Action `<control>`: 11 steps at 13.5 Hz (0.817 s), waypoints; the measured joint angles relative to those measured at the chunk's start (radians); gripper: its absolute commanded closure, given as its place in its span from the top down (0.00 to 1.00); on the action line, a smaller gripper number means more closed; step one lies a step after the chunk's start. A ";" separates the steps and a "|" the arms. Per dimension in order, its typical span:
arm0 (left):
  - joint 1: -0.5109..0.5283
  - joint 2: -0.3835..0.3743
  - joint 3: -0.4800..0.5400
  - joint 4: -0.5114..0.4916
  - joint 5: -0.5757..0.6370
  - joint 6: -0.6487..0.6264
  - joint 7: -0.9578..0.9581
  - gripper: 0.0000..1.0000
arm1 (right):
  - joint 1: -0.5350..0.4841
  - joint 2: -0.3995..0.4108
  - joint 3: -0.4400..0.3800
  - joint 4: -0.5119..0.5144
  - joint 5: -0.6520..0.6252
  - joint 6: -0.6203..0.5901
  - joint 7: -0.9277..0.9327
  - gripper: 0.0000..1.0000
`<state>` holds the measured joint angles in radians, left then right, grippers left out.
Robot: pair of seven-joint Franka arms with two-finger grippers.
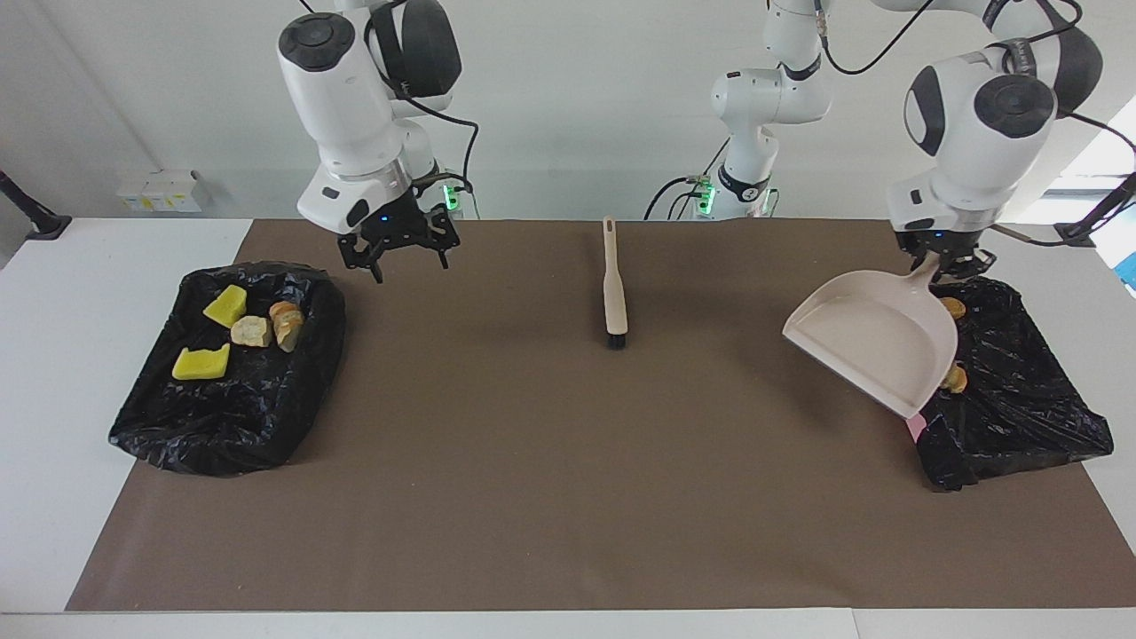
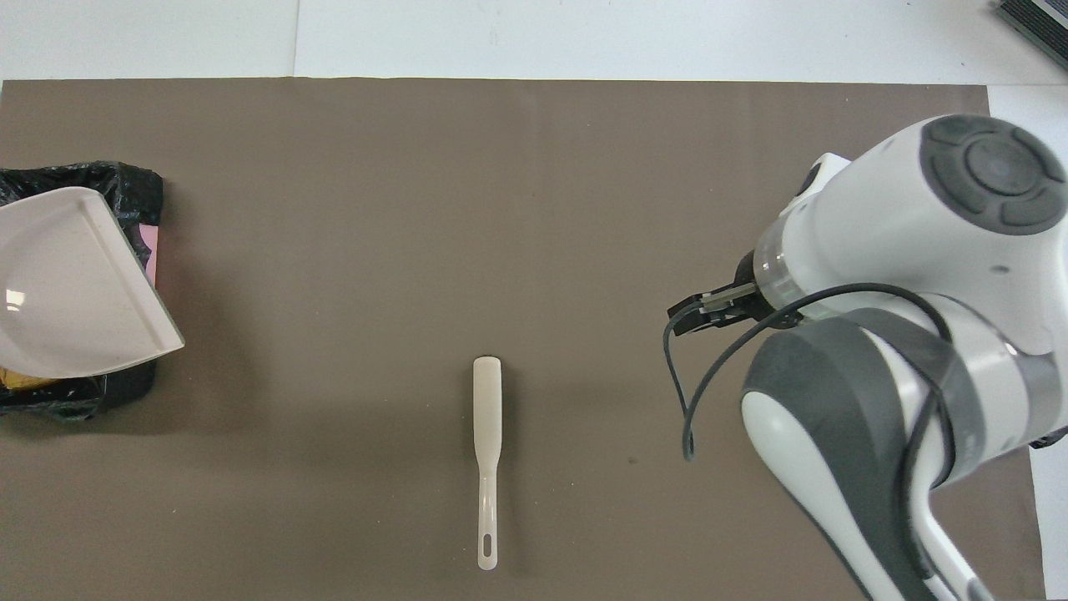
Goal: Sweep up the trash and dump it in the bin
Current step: 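Tip the dustpan into the near bin while the right gripper drops the brush, then bring the empty dustpan back beside the brush with the left gripper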
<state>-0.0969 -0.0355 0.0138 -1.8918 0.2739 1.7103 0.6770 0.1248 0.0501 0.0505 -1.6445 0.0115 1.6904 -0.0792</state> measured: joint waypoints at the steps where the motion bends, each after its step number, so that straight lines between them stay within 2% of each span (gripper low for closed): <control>1: -0.004 0.003 -0.032 -0.014 -0.025 0.025 -0.079 0.00 | -0.024 0.000 -0.001 0.007 -0.009 0.000 -0.030 1.00; 6: -0.010 0.071 -0.206 -0.023 -0.104 0.152 -0.495 0.00 | -0.156 -0.006 -0.005 0.022 -0.029 0.000 -0.124 1.00; 8: -0.014 0.139 -0.283 0.015 -0.107 0.194 -0.692 0.00 | -0.216 -0.006 -0.008 0.022 -0.029 0.000 -0.187 1.00; 11: -0.023 0.278 -0.376 0.142 -0.111 0.217 -0.913 0.00 | -0.266 -0.006 -0.010 0.022 -0.029 -0.003 -0.197 1.00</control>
<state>-0.1202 0.2426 -0.3617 -1.7495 0.1633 1.9272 -0.2358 -0.1413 0.0441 0.0406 -1.6222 -0.0179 1.6874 -0.2763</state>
